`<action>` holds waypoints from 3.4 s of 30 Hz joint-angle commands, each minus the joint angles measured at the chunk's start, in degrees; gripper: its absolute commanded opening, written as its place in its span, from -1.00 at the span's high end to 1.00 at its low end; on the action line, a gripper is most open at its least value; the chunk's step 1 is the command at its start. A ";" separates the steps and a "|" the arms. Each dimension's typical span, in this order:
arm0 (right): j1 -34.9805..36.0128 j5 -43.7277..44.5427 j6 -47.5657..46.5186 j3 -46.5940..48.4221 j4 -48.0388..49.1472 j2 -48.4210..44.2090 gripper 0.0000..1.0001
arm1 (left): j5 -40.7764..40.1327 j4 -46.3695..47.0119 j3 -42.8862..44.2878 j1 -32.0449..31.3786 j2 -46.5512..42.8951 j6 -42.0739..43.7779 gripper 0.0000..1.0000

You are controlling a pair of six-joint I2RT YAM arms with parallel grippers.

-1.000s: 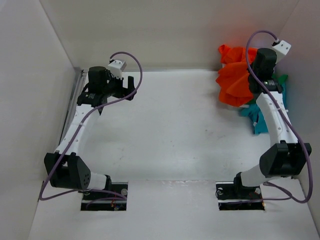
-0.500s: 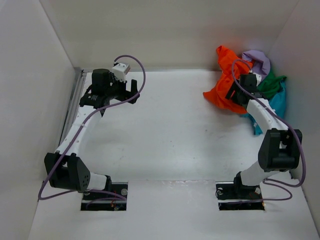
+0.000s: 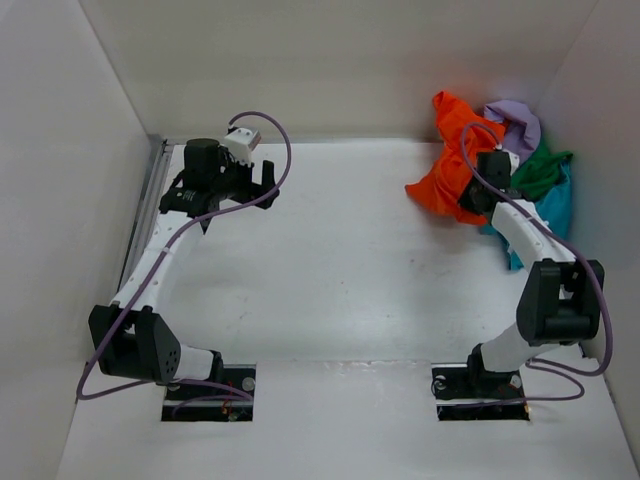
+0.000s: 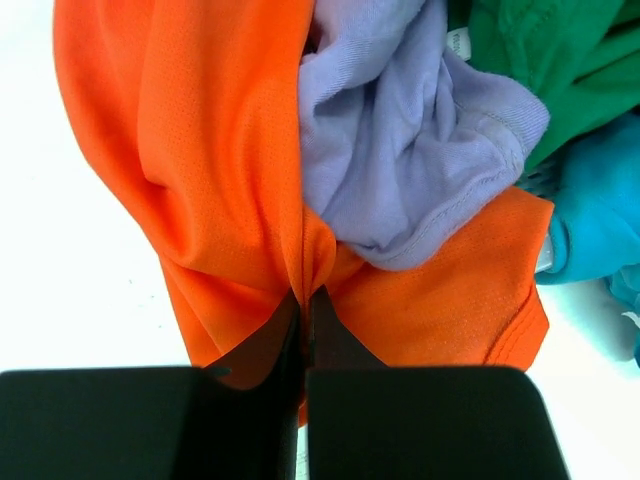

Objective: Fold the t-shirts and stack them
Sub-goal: Grab crumpled tshirt from bin with the right arm, then move the tshirt to the center of the board, then flatten out the tshirt

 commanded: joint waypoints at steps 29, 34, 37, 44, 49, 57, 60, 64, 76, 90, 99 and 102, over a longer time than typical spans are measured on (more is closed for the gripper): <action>47.70 8.17 -20.96 52.66 17.50 -3.93 0.97 | 0.91 3.20 10.69 19.20 -1.44 -1.97 -1.00; 40.33 11.62 -9.81 38.34 9.17 -2.27 0.88 | 1.09 2.59 11.57 22.72 -1.18 -0.04 -1.00; 34.88 8.29 -5.40 30.43 5.81 -0.42 0.40 | 1.17 1.28 10.35 22.73 -1.70 2.33 -1.00; 26.86 0.37 -3.63 19.08 4.14 0.47 -0.30 | 2.05 -13.56 4.64 15.35 -2.49 18.84 -1.00; 28.35 -2.88 -0.57 8.89 2.91 -2.52 -0.26 | -0.14 -27.45 -4.40 7.18 -3.20 32.55 -0.87; 31.69 -7.63 11.82 -6.76 8.26 -1.04 -0.17 | -12.10 -22.37 -17.95 1.91 -2.41 38.54 -0.84; 32.48 -7.98 14.73 -9.05 9.41 0.46 -0.17 | -11.92 -23.08 -21.63 -1.34 -4.68 42.05 -0.86; 32.84 -8.16 16.49 -11.43 10.55 1.69 -0.18 | -16.13 -18.69 -25.69 -3.90 -4.26 43.30 -0.88; 32.84 -10.36 19.83 -13.02 14.60 5.82 -0.16 | -23.00 -10.42 -28.94 -7.16 5.14 42.77 -0.33; 33.28 -15.89 23.08 -15.91 13.10 11.18 0.19 | -20.89 -10.33 -29.12 -9.18 1.11 36.97 0.80; 27.49 -18.09 22.13 -11.19 13.03 -0.92 1.00 | -24.48 -10.07 -16.49 -0.67 -5.13 35.47 0.97; 22.65 -15.29 16.25 -1.62 5.13 -8.57 1.00 | -24.67 -9.89 -7.27 4.87 -5.75 35.65 0.98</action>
